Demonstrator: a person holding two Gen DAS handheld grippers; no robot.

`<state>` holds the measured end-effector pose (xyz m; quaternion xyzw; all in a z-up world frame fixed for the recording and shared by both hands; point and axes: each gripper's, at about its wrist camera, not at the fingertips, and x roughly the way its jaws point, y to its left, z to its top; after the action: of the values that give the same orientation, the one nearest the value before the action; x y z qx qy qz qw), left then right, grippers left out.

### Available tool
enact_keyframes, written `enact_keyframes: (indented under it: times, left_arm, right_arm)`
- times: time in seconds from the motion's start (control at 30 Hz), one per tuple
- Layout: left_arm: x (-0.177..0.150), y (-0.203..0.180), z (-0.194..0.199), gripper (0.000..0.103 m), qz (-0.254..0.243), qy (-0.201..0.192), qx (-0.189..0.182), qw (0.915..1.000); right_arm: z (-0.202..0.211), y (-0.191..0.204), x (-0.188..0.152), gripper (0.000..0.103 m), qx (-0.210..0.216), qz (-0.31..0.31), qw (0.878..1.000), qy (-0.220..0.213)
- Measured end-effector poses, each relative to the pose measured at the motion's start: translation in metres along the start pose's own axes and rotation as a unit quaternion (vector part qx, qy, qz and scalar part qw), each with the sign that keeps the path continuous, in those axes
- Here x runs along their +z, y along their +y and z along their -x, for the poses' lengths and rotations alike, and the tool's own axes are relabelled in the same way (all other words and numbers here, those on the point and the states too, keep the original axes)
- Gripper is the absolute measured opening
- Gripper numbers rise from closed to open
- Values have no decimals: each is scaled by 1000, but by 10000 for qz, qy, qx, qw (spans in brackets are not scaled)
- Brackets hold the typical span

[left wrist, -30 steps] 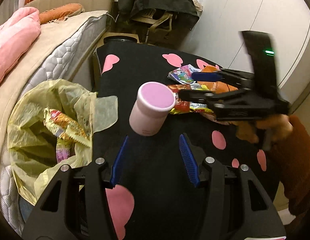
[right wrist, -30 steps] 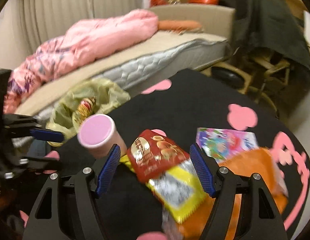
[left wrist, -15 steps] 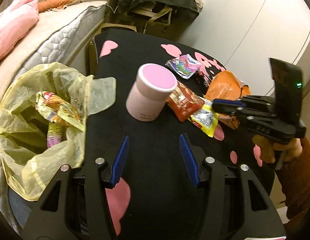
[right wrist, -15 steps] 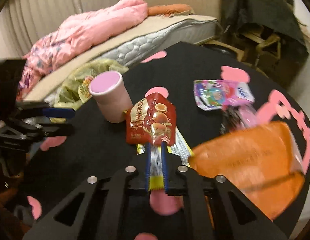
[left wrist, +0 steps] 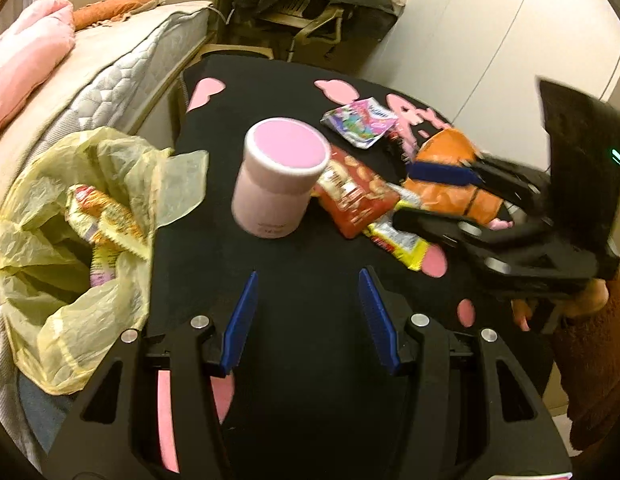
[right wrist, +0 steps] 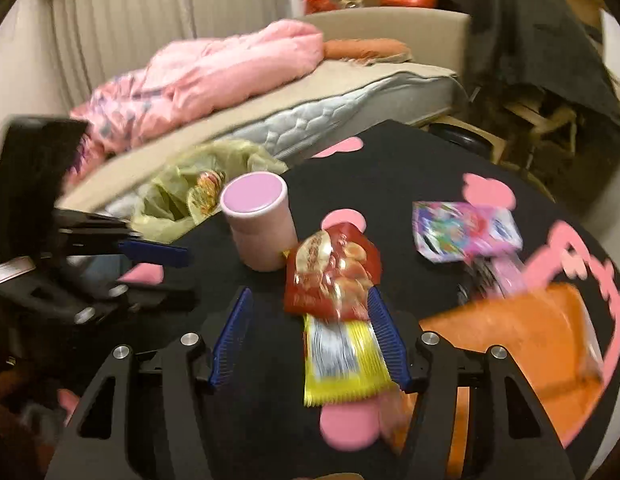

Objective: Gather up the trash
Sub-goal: 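Move the right gripper to the table and grasp the red cookie packet, then grasp the yellow snack packet with the left gripper while the right grasps the red tube snack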

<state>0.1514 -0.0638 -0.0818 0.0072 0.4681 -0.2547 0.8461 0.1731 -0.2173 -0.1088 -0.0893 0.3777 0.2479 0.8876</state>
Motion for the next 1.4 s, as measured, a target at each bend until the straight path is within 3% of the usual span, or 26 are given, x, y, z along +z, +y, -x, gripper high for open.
enact_keyframes:
  times: [0.13, 0.2, 0.27, 0.33, 0.53, 0.67, 0.73, 0.97, 1.1, 1.23, 1.4]
  left_arm:
    - [-4, 6, -1, 50, 47, 105, 125, 9999]
    - [-5, 9, 0, 50, 70, 112, 133, 9998]
    - [-6, 12, 0, 50, 99, 103, 114, 9998]
    - [-6, 14, -1, 50, 131, 117, 85, 9998]
    - [-6, 5, -6, 50, 100, 176, -191, 9996]
    - [1, -15, -13, 50, -62, 219, -470, 9986]
    - [8, -28, -18, 50, -131, 210, -623, 9978]
    - [38, -77, -45, 52, -362, -30, -647, 9972]
    - [58, -108, -62, 52, -1041, -272, -475, 9931]
    - [71, -114, -95, 52, -1170, 51, -389, 9924]
    - [48, -100, -96, 52, -1093, 417, -546, 9916]
  right_arm:
    - [-36, -6, 12, 54, -226, -7, 9990, 392]
    - [-37, -9, 13, 43, -41, -161, 9989, 441]
    - [-24, -12, 12, 25, 36, -377, 9987, 339]
    - [-11, -15, 8, 18, 161, -587, 9978, 249]
    - [49, -23, -14, 18, -93, -1169, 9928, -224]
    - [85, -26, -30, 18, -1148, -1101, 9864, -406]
    - [103, -32, -44, 18, -1463, -1205, 9805, -520]
    - [132, -55, -103, 18, -1627, -2135, 9607, -710]
    - [136, -62, -128, 18, -1638, -2436, 9534, -704]
    - [140, -66, -146, 18, -1595, -2733, 9454, -774]
    - [137, -66, -157, 18, -1480, -2859, 9437, -762]
